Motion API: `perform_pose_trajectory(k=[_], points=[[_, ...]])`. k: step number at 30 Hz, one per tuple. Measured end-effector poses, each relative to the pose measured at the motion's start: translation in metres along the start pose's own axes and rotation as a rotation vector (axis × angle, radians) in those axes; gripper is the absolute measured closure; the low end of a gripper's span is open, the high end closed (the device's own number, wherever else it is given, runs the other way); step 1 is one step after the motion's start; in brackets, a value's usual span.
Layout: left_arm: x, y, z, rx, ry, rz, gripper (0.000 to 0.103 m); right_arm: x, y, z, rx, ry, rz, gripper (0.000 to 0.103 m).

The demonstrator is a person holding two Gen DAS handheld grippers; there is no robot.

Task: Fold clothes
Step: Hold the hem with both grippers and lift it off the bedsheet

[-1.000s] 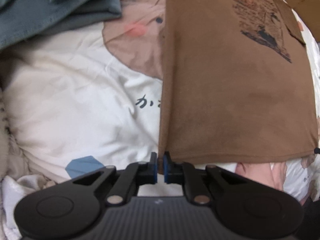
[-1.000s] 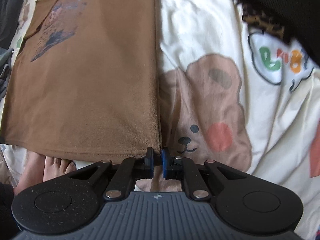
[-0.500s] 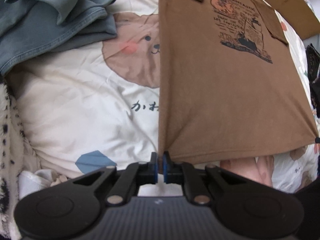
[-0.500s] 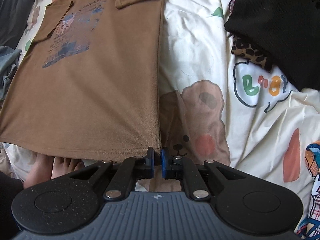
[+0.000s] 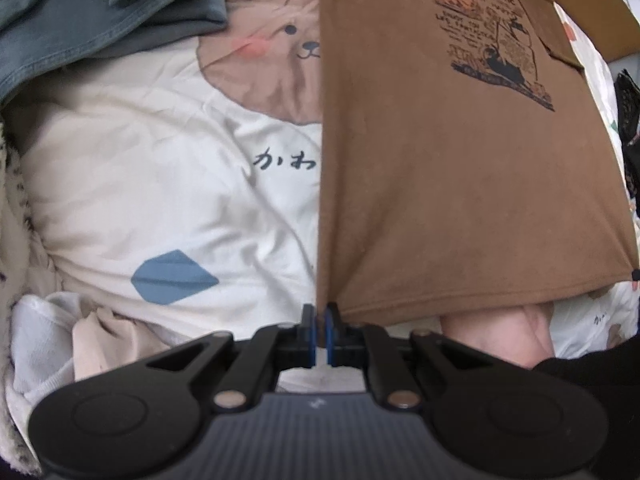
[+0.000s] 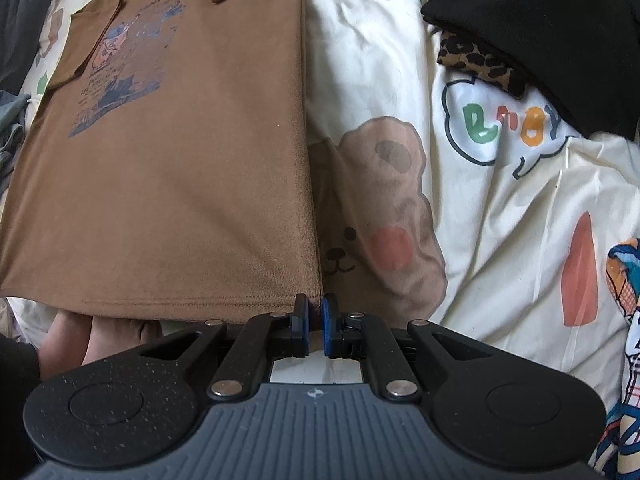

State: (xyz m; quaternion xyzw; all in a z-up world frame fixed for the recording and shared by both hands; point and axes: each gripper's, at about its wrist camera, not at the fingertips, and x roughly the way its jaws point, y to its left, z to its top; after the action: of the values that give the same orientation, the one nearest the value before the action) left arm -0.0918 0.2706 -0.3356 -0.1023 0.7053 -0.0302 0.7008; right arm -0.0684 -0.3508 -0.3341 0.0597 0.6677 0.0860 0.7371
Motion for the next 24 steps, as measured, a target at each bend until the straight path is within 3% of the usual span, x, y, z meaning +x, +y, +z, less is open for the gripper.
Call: perform_pose_trajectory(k=[15, 24], points=[[-0.002, -0.001, -0.027, -0.008, 0.045, -0.03, 0.099, -0.018, 0.002, -0.023, -0.01, 0.029, -0.03, 0.099], [-0.038, 0.0, -0.01, -0.051, -0.027, -0.082, 0.099, -0.044, -0.001, -0.012, 0.066, -0.028, 0.025, 0.099]])
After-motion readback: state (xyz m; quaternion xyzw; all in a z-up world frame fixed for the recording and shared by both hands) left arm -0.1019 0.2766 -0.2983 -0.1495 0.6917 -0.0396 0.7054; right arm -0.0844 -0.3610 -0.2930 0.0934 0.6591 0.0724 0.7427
